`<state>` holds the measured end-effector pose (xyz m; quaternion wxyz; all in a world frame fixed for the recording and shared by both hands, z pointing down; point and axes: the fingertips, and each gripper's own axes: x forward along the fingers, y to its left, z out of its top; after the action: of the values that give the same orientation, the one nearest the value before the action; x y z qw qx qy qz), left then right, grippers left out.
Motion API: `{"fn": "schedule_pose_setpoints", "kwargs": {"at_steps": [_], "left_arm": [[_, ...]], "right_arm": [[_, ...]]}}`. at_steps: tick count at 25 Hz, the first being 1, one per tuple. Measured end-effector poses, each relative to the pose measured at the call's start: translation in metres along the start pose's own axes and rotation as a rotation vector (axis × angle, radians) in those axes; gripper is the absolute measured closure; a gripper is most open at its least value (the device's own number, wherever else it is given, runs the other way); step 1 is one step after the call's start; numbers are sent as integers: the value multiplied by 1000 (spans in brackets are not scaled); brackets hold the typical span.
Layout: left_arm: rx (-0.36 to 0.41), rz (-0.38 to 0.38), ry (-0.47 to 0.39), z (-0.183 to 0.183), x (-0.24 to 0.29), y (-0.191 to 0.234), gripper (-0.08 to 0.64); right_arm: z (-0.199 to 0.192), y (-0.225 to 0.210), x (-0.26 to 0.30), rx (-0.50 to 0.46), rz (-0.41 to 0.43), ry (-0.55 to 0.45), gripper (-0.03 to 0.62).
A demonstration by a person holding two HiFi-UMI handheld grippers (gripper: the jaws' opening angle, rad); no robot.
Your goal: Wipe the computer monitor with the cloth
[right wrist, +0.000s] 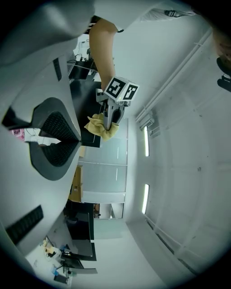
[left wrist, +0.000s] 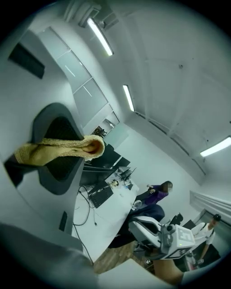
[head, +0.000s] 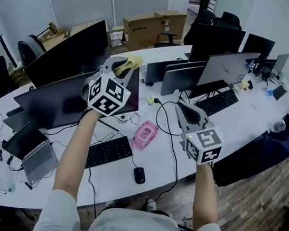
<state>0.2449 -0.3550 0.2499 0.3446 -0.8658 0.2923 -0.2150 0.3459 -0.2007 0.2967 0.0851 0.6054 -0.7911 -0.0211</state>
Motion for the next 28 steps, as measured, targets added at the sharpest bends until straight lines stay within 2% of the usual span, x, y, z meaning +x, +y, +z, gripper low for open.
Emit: {"fn": "schedule_pose_setpoints", "kwargs": {"at_steps": [5, 9, 12, 23, 28], "left_arm": [[221, -16, 72, -12, 41, -3, 482], [295, -75, 129, -30, 60, -16, 482], [293, -92, 135, -38, 63, -20, 482], [162, -89, 138, -53, 51, -5, 482], [131, -77, 153, -63, 40, 2, 482]], "right_arm": [[-6, -2, 6, 9, -40, 16, 566], [-12, -3, 9, 19, -58, 30, 566], [-14, -1, 13, 17, -66, 35, 566], [-5, 18, 32, -18, -68, 20, 565], [-3, 30, 35, -32, -60, 21, 566]]}}
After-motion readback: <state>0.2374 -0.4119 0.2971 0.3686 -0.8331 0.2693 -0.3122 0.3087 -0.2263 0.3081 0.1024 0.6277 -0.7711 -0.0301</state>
